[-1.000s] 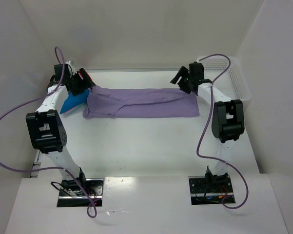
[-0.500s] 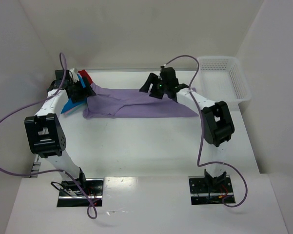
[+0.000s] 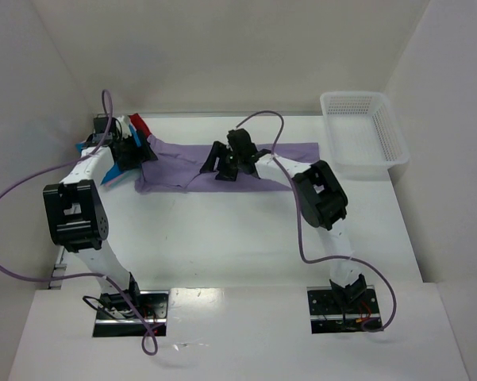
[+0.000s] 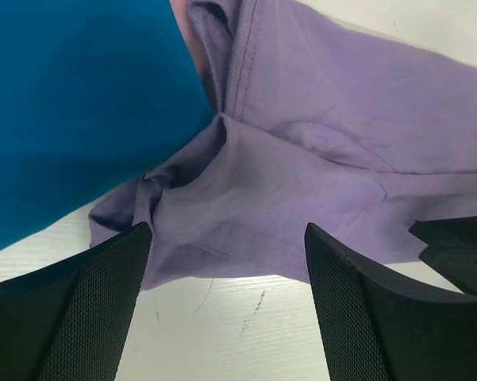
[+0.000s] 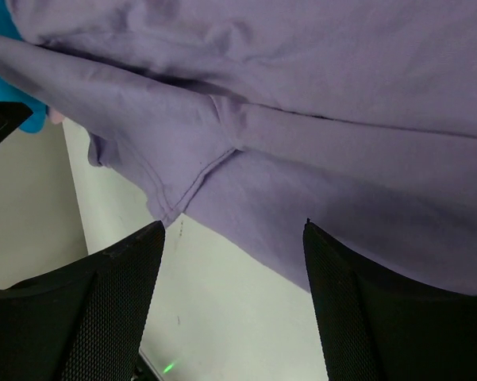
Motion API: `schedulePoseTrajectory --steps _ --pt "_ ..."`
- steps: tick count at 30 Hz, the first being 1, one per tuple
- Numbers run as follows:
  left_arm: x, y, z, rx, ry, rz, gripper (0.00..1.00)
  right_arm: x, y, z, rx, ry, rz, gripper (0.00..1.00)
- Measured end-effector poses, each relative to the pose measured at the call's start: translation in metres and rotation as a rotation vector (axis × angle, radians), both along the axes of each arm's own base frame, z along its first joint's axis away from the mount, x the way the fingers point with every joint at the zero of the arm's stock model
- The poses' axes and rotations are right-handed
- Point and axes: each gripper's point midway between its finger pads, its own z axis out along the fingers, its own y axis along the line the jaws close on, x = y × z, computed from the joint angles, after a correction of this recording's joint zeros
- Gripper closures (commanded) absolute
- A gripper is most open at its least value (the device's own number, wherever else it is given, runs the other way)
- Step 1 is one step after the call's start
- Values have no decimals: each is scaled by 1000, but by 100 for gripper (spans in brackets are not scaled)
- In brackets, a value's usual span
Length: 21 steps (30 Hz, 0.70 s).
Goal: Fold and stack the t-shirts
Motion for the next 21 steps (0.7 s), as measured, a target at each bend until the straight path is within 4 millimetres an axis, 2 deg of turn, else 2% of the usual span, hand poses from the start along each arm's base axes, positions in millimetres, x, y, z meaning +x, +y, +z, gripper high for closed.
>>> schedulePoseTrajectory --steps 5,12,16,21 --pt "3 1 -7 8 0 -12 15 8 26 -4 23 -3 9 24" --pt "5 0 -7 5 -9 -16 15 6 65 19 74 -41 33 25" --pt "6 3 -6 4 -14 -12 15 -1 76 25 68 -48 30 25" --pt "6 3 -6 0 -16 -13 15 -6 76 17 33 -27 10 25"
